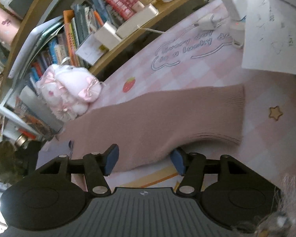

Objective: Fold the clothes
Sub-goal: 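Grasp the beige sleeve cuff with the right tool and lift it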

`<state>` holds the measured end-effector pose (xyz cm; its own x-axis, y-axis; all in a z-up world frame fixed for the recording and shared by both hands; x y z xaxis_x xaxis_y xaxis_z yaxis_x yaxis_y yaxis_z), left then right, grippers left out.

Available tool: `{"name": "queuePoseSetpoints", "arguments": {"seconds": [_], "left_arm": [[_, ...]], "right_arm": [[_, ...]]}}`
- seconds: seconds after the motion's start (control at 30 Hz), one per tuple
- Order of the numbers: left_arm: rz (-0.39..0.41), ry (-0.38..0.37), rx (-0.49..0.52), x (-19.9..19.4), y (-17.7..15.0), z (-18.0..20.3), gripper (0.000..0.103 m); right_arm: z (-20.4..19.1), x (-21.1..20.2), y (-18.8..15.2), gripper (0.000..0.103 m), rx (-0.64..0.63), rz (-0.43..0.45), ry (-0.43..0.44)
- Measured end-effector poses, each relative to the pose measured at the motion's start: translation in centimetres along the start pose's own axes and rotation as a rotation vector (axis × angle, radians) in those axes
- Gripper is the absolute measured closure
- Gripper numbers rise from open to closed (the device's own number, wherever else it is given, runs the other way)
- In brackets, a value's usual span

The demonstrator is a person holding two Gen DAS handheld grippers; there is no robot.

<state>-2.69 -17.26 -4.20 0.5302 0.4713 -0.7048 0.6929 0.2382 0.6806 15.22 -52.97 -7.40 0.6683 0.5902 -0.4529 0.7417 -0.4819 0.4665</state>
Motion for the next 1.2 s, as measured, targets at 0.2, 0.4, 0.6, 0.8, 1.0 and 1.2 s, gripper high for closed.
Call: {"name": "queuePoseSetpoints", "arguments": {"seconds": [0.2,0.4,0.6,0.8,1.0,1.2], "left_arm": [[-0.014,0.010,-0.023,0.2,-0.1,-0.5,0.016],[-0.023,0.004,-0.024,0.5,-0.1,-0.5,0.016],[-0.009,-0.011,-0.007,0.4,-0.1,-0.3,0.016],[0.002,-0.035,-0.002,0.7,0.3,-0.6,0.016],[0.038,-0.070,0.020,1.0,0.6,-1.3,0.016],[0.107,-0.126,0.090,1.6,1.4,-2.8,0.016]], "right_arm": [[1.5,-1.5,1.2,0.064,-0.010,0.106,-0.138],[2.7,-2.0,1.4,0.084,0.036,0.110,-0.157],[2.5,-2.2,1.6,0.098,0.041,0.082,-0.133],[-0.2,-3.2,2.8,0.098,0.031,0.113,-0.037],[-4.6,-3.0,3.3,0.098,-0.016,0.127,0.052],[-10.2,-0.9,3.2,0.098,-0.044,0.108,0.136]]}}
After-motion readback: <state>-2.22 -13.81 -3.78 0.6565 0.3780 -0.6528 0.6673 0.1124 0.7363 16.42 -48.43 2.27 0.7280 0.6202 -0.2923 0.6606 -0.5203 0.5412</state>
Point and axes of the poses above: each gripper's, at about its wrist camera, not at the fingertips, and x roughly the way its jaws point, z to its right, y to its top, the point moved 2 cm from there along x, roughly the way its jaws point, and after that the axes turned 14 degrees about y, right-handed, at the moved point
